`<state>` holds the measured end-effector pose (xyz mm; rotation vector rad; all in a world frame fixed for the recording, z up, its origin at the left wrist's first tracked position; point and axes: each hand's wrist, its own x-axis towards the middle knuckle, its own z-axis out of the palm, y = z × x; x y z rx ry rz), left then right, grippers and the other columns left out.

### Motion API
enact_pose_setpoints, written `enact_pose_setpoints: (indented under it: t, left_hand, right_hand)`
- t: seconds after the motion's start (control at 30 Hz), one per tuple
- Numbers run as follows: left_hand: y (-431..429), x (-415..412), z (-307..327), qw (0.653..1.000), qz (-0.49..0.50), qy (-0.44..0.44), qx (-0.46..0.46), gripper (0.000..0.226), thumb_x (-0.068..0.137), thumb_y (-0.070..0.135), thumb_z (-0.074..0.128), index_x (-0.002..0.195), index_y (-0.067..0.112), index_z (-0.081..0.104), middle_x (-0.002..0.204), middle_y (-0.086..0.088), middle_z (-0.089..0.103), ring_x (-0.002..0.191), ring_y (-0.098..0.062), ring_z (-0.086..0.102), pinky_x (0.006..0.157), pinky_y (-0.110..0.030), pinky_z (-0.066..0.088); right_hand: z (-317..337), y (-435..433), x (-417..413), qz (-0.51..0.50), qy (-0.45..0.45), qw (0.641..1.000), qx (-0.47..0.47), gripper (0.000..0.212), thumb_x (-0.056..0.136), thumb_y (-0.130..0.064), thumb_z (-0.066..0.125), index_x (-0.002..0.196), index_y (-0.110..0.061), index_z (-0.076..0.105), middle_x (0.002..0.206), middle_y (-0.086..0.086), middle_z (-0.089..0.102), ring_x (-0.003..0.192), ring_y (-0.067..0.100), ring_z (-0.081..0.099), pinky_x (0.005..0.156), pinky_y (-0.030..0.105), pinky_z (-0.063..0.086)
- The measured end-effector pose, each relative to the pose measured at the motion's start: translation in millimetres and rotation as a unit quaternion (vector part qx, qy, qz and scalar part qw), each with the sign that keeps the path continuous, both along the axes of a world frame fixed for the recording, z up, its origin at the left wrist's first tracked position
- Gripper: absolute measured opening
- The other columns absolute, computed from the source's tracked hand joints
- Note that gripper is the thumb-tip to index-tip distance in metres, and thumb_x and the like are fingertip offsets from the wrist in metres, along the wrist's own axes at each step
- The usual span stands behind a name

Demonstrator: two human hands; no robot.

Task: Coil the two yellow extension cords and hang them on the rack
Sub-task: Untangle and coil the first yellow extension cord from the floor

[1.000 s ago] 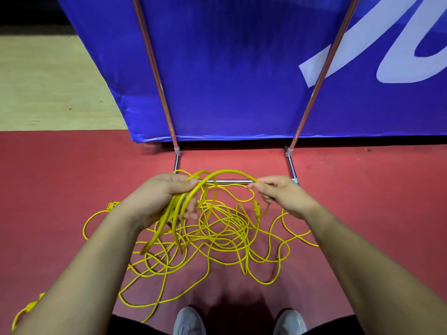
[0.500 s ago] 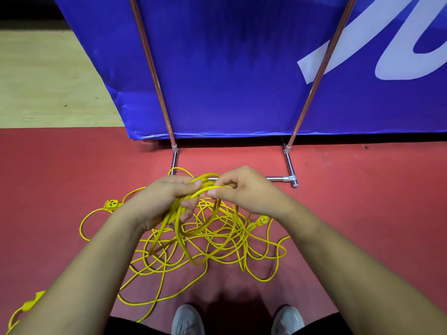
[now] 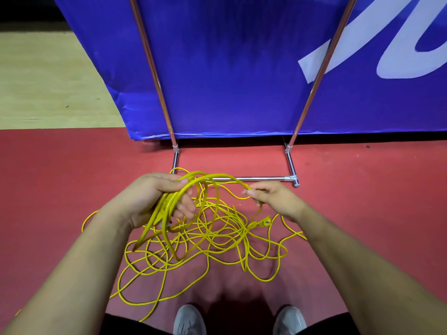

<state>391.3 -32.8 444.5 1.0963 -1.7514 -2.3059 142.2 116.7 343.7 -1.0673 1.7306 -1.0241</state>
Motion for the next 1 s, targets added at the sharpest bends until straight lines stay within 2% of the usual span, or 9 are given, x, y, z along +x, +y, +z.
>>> enact_pose_setpoints:
  t: [0.13, 0.2, 0.3, 0.4, 0.5, 0.63, 0.73, 0.87, 1.0]
  left_hand:
    - [-1, -2, 2, 0.999, 0.006, 0.0, 0.031, 0.021, 0.08, 0.014, 0.05, 0.085, -0.003, 0.06, 0.08, -0.03, 0.069, 0.054, -0.031, 0.068, 0.044, -0.026, 0.049]
    - [0, -1, 1, 0.999, -0.005, -0.006, 0.037, 0.02, 0.08, 0.015, 0.052, 0.084, -0.003, 0.059, 0.08, -0.031, 0.069, 0.051, -0.031, 0.067, 0.042, -0.025, 0.047]
    - [-2, 3, -2, 0.999, -0.015, -0.023, 0.033, 0.019, 0.081, 0.014, 0.053, 0.083, -0.005, 0.058, 0.08, -0.032, 0.068, 0.047, -0.03, 0.065, 0.039, -0.024, 0.047]
    - [-9, 9, -7, 1.0, -0.01, -0.013, 0.024, 0.016, 0.083, 0.013, 0.056, 0.084, -0.002, 0.062, 0.081, -0.031, 0.069, 0.055, -0.032, 0.068, 0.043, -0.026, 0.049]
    - [-7, 12, -5, 0.996, -0.055, 0.029, 0.057, 0.029, 0.065, 0.025, 0.081, 0.081, 0.005, 0.069, 0.077, -0.028, 0.069, 0.057, -0.031, 0.069, 0.045, -0.028, 0.053]
    - [3, 5, -3, 0.992, -0.097, 0.06, 0.063, 0.043, 0.06, 0.037, 0.086, 0.082, 0.007, 0.064, 0.058, -0.018, 0.06, 0.039, -0.022, 0.057, 0.037, -0.029, 0.049]
    - [3, 3, -1, 0.993, -0.087, 0.052, 0.057, 0.049, 0.056, 0.038, 0.088, 0.082, 0.005, 0.062, 0.053, -0.016, 0.055, 0.037, -0.022, 0.055, 0.036, -0.026, 0.047]
    - [-1, 8, -7, 0.994, -0.103, 0.009, 0.03, 0.058, 0.053, 0.039, 0.089, 0.084, 0.001, 0.058, 0.062, -0.023, 0.063, 0.047, -0.029, 0.064, 0.041, -0.026, 0.049]
    - [-6, 12, -13, 0.997, -0.071, -0.038, 0.014, 0.018, 0.082, 0.014, 0.067, 0.086, -0.001, 0.058, 0.083, -0.031, 0.069, 0.063, -0.031, 0.071, 0.05, -0.028, 0.056]
  right_hand:
    - [15, -12, 6, -0.031, 0.004, 0.998, -0.051, 0.021, 0.095, -0.015, 0.059, 0.107, -0.006, 0.073, 0.048, -0.013, 0.039, 0.052, 0.005, 0.03, 0.051, 0.018, 0.025]
    - [25, -16, 9, -0.022, 0.026, 0.997, -0.071, 0.021, 0.095, -0.008, 0.058, 0.109, 0.0, 0.071, 0.043, -0.018, 0.045, 0.046, -0.001, 0.038, 0.051, 0.01, 0.027]
    - [39, -18, 6, -0.042, 0.052, 0.993, -0.099, 0.022, 0.094, -0.002, 0.056, 0.113, 0.003, 0.068, 0.05, -0.027, 0.056, 0.054, -0.011, 0.053, 0.056, 0.004, 0.036]
    - [44, -14, -5, -0.03, 0.103, 0.99, -0.089, 0.021, 0.094, -0.004, 0.057, 0.109, -0.005, 0.072, 0.067, -0.027, 0.063, 0.065, -0.01, 0.055, 0.065, 0.006, 0.037]
    - [44, -9, -5, -0.001, 0.132, 0.989, -0.072, 0.03, 0.094, -0.004, 0.058, 0.116, -0.02, 0.068, 0.07, -0.021, 0.064, 0.066, -0.005, 0.053, 0.07, 0.013, 0.041]
    - [56, -15, 18, 0.014, 0.033, 0.995, -0.097, 0.023, 0.094, -0.013, 0.06, 0.116, -0.012, 0.069, 0.06, -0.022, 0.061, 0.059, -0.004, 0.05, 0.062, 0.012, 0.036]
    - [58, -21, 30, 0.036, -0.057, 0.99, -0.125, 0.021, 0.092, -0.027, 0.063, 0.11, -0.023, 0.073, 0.063, -0.012, 0.049, 0.062, 0.016, 0.036, 0.06, 0.034, 0.025]
    - [56, -15, 24, 0.091, -0.144, 0.98, -0.1, 0.024, 0.089, -0.031, 0.06, 0.109, -0.026, 0.072, 0.066, -0.005, 0.045, 0.063, 0.012, 0.035, 0.06, 0.024, 0.032]
    - [61, -13, 14, 0.093, -0.033, 0.994, -0.053, 0.014, 0.093, -0.015, 0.062, 0.093, -0.018, 0.076, 0.058, -0.006, 0.052, 0.056, 0.012, 0.037, 0.054, 0.023, 0.029]
